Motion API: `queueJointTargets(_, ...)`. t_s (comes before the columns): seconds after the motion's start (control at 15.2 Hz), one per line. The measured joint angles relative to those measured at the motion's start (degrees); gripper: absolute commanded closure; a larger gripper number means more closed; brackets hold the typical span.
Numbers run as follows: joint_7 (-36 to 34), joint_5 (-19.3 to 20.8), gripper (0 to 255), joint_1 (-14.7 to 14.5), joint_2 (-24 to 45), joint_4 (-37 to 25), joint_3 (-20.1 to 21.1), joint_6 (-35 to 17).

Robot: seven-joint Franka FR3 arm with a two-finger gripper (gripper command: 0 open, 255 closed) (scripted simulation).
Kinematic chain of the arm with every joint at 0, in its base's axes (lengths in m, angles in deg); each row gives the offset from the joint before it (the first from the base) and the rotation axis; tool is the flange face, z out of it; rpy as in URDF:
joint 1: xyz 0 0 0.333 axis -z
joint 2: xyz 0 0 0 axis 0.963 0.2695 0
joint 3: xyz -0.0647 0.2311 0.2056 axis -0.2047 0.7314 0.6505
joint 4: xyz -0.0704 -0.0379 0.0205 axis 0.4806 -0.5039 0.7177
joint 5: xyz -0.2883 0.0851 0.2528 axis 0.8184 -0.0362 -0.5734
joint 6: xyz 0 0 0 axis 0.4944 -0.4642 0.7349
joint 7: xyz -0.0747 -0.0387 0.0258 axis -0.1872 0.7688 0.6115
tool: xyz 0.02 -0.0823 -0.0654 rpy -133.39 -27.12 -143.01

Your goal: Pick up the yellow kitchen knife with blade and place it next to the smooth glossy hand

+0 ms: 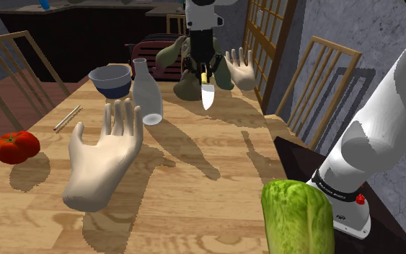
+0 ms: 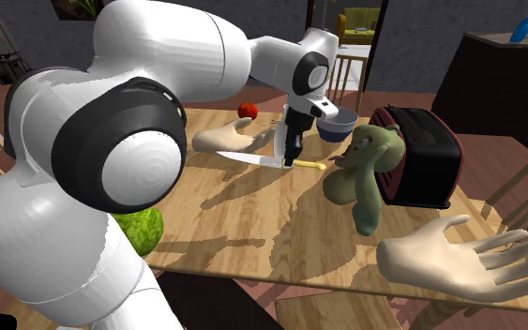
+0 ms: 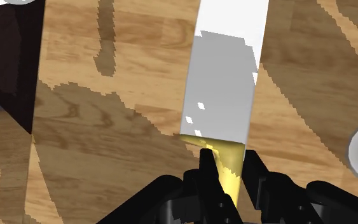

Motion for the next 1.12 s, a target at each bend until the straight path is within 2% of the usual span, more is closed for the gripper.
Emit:
queueJointTargets(0.46, -0.87, -0.16, 255, -0.22, -0.62, -4.15, 0.22, 4.70)
queueJointTargets(1.12, -10.81, -4.50, 255, -5.53, -9.35, 4.98, 6.12, 2.81)
